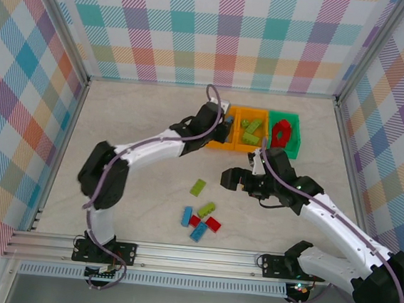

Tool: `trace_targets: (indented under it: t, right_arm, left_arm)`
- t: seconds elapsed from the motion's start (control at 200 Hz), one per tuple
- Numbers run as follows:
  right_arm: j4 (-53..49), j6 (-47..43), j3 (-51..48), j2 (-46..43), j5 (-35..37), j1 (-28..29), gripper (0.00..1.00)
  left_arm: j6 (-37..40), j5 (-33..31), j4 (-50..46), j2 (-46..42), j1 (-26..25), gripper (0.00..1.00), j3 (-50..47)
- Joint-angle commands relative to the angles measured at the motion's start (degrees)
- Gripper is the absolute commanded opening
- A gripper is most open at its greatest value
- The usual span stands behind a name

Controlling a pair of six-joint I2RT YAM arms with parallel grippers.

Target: Sort the legos into containers by color

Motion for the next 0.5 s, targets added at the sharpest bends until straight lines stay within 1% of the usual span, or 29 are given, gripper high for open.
trace_targets:
  t: [0.0,0.075,0.145,0.24,0.315,0.375,0.495]
  right_arm:
    - [-1.43,-0.18,2.52,-0.90,1.76,0.36,1.00]
    - [-2.65,-0.87,3.31,-0.72,2.04,0.36,1.00]
    - [-3.38,-1.34,3.63,-0.84,2.13,0.37,1.00]
    - [-3.57,-1.34,3.45,-1.24,2.34,0.36,1.00]
    - [-3.57,-1.53,3.29,-1.24,2.35,0.36,1.00]
    - [-3.44,-1.62,3.30,-0.83,2.28,0.35,1.00]
    - [-2.90,-1.54,3.22,0.02,2.00,0.32,1.00]
  left_arm:
    - [2.80,-2.01,3.84,8.13,1.70,0.14,9.25]
    - [3.02,-2.68,2.69,13.12,2.23,0.20,14.82]
    - [3.41,-3.11,2.20,15.44,2.47,0.31,17.53]
    - [3.55,-2.68,3.04,15.26,2.52,0.45,17.59]
    - [3.56,-1.72,3.25,13.42,2.53,0.51,16.76]
    - [3.55,-1.12,3.90,10.78,2.43,0.53,14.83]
    - [2.91,0.44,6.86,1.68,2.18,0.54,6.58]
